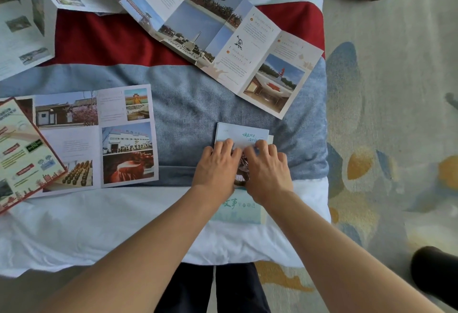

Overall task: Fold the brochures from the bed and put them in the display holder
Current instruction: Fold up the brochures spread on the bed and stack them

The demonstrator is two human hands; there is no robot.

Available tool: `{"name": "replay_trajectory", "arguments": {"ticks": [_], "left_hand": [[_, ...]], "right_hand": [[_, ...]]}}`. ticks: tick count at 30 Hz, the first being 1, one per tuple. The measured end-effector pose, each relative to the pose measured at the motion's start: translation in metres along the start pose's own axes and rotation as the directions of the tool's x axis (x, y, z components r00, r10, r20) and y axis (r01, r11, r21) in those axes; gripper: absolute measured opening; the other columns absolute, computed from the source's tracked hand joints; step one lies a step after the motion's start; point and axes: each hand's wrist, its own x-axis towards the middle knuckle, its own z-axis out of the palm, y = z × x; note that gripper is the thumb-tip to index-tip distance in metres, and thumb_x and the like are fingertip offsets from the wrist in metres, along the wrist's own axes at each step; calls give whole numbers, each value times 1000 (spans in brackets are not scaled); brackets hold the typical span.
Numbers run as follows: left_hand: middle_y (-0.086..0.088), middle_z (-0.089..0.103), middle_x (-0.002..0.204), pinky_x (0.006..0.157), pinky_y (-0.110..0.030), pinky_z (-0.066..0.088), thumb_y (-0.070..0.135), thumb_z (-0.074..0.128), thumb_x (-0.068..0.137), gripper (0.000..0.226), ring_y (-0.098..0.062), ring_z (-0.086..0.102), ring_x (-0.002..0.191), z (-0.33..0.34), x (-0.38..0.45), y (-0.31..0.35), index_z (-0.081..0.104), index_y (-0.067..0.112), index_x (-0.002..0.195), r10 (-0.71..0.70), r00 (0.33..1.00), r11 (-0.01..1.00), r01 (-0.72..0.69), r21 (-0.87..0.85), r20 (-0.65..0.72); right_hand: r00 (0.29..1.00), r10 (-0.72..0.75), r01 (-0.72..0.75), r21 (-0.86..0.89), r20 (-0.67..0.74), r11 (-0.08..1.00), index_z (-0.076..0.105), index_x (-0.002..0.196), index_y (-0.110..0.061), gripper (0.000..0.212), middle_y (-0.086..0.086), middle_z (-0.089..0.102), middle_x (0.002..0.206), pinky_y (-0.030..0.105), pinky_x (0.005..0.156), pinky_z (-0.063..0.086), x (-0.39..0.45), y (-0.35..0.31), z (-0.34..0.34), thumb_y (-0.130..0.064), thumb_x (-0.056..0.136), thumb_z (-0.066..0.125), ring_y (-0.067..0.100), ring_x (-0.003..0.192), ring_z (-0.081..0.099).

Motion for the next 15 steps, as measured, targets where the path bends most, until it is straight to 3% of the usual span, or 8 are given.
{"name": "replay_trajectory", "arguments": {"ticks": [4,7,12,15], "left_hand": [[-6,45,122,90,-37,36,21,66,77,47,-26,46,111,-15,11,-4,48,18,121,37,999,999,-37,11,1],[-3,49,119,91,-37,33,19,55,84,34,-24,48,111,-29,27,-12,55,20,118,41,999,998,-42,-49,-14],[-2,54,116,93,-36,38,30,64,88,29,-22,52,108,-54,51,-27,58,19,114,11,1000,991,-14,-131,-23],[-1,53,114,94,-35,40,33,63,89,27,-21,52,108,-70,65,-44,58,20,112,-33,999,988,27,-149,-36]], "right_hand": [[999,-34,34,2,7,999,48,121,-22,50,5,42,126,38,92,38,3,8,-10,-29,76,70,26,111,44],[999,-46,47,25,-20,999,51,122,-22,46,4,46,125,37,92,37,16,15,-20,-22,79,65,26,110,46],[989,-84,90,47,-122,995,56,119,-21,39,5,52,120,38,91,38,53,17,-51,-19,82,65,27,108,50],[984,-117,124,49,-137,991,54,124,-19,40,7,49,131,39,97,38,80,12,-70,-20,85,62,29,117,47]]}}
